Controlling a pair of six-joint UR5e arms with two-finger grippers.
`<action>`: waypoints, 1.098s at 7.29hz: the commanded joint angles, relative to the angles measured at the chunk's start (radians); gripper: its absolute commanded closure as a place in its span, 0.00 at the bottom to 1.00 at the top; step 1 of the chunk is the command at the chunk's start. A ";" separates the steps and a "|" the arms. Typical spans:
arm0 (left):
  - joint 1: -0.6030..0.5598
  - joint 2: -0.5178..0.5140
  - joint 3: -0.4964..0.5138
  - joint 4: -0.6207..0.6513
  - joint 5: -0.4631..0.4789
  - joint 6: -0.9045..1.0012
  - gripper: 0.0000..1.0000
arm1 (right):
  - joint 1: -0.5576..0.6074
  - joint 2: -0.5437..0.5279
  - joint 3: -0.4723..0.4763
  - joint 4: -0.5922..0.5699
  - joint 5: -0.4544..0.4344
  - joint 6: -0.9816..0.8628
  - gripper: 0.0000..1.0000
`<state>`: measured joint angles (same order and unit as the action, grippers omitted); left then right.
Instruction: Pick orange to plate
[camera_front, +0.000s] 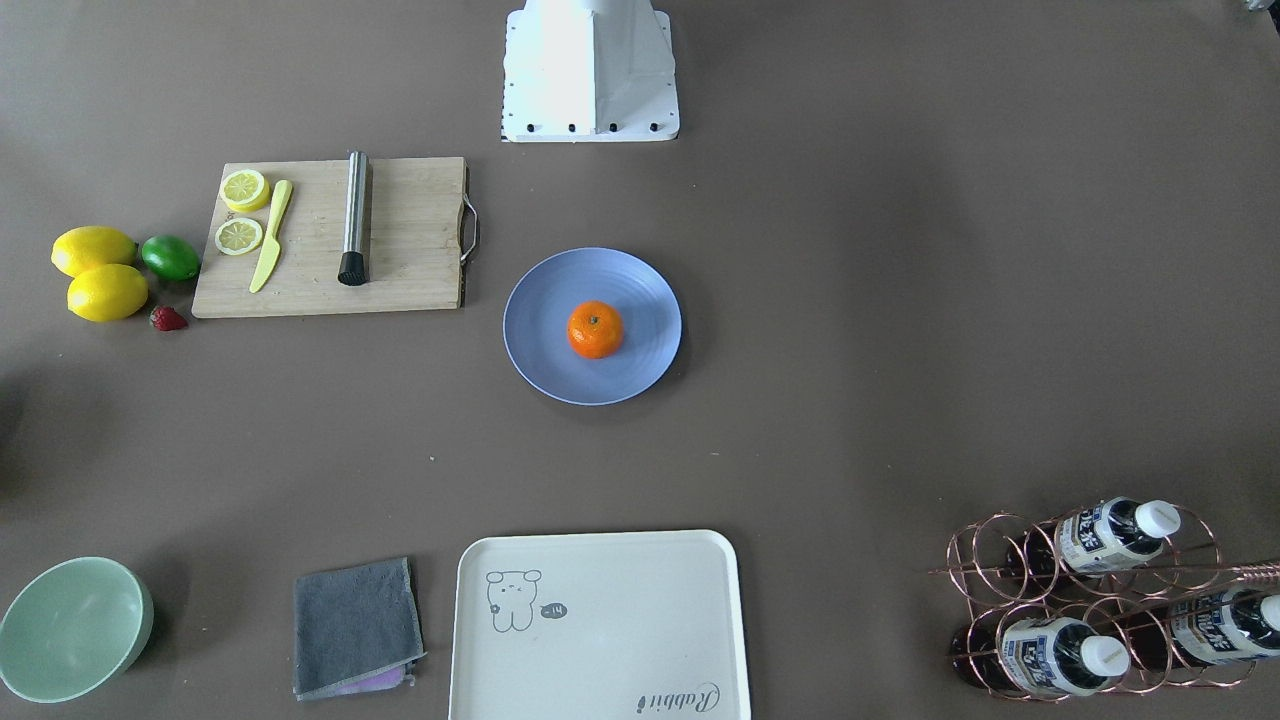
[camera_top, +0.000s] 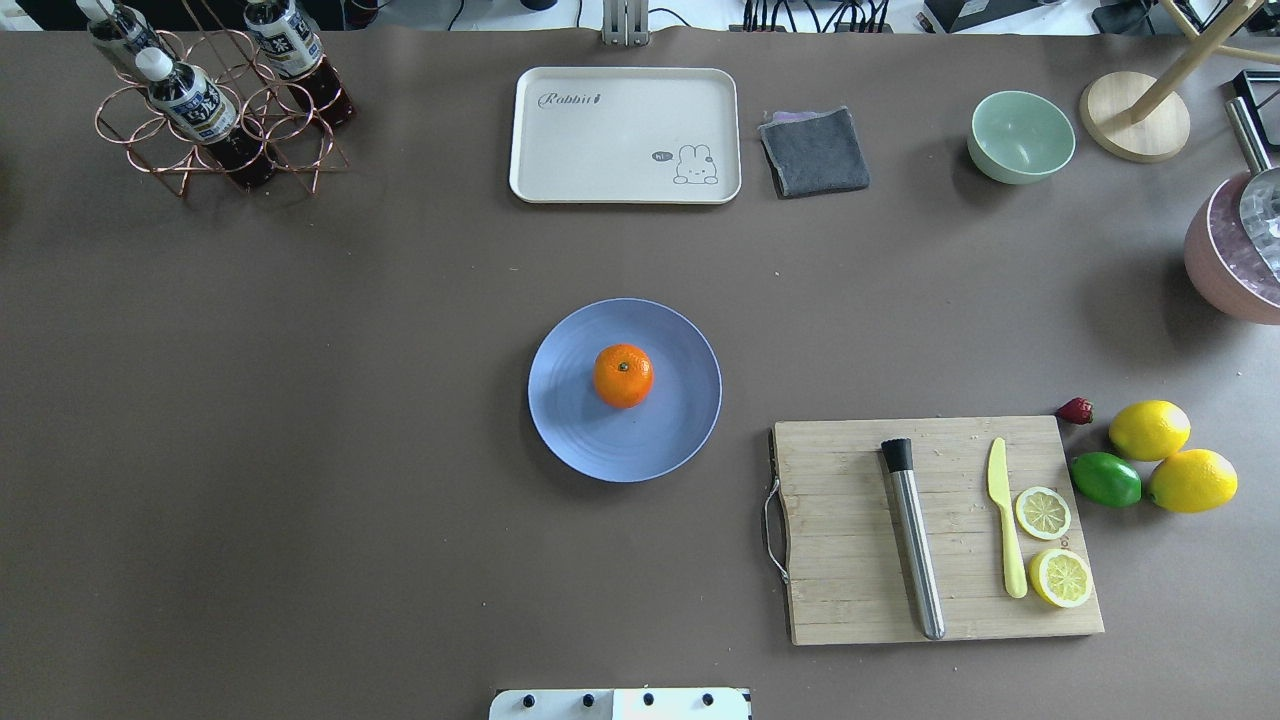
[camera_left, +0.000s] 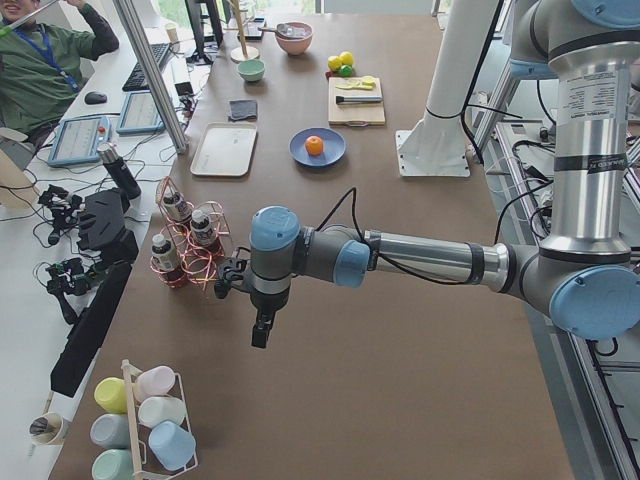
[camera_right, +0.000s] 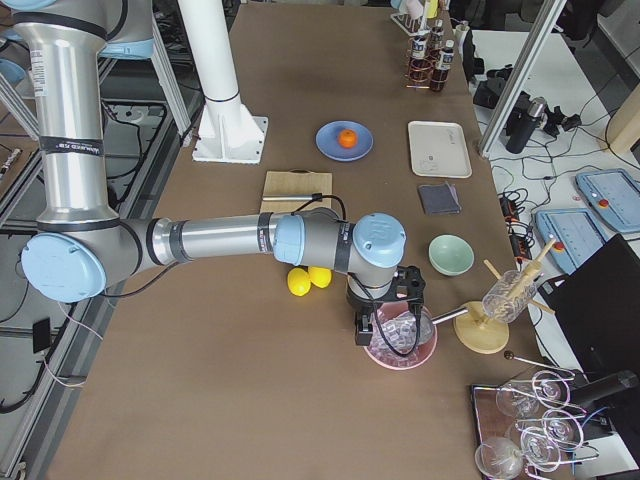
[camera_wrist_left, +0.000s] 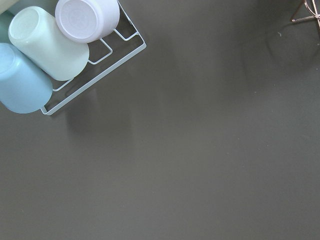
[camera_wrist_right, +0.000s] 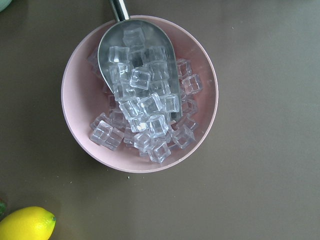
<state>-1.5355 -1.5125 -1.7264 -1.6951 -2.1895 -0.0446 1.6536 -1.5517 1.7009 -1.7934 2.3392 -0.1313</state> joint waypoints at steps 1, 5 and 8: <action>0.000 0.006 0.004 0.000 0.001 -0.001 0.02 | 0.000 0.005 0.006 0.015 0.000 0.002 0.00; -0.026 0.006 0.014 0.002 0.002 0.000 0.02 | 0.000 0.005 0.008 0.031 0.003 0.002 0.00; -0.028 0.006 0.011 0.002 0.001 -0.003 0.02 | 0.000 0.005 0.008 0.029 0.008 -0.001 0.00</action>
<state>-1.5613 -1.5069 -1.7120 -1.6935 -2.1878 -0.0492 1.6536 -1.5463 1.7088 -1.7632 2.3434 -0.1296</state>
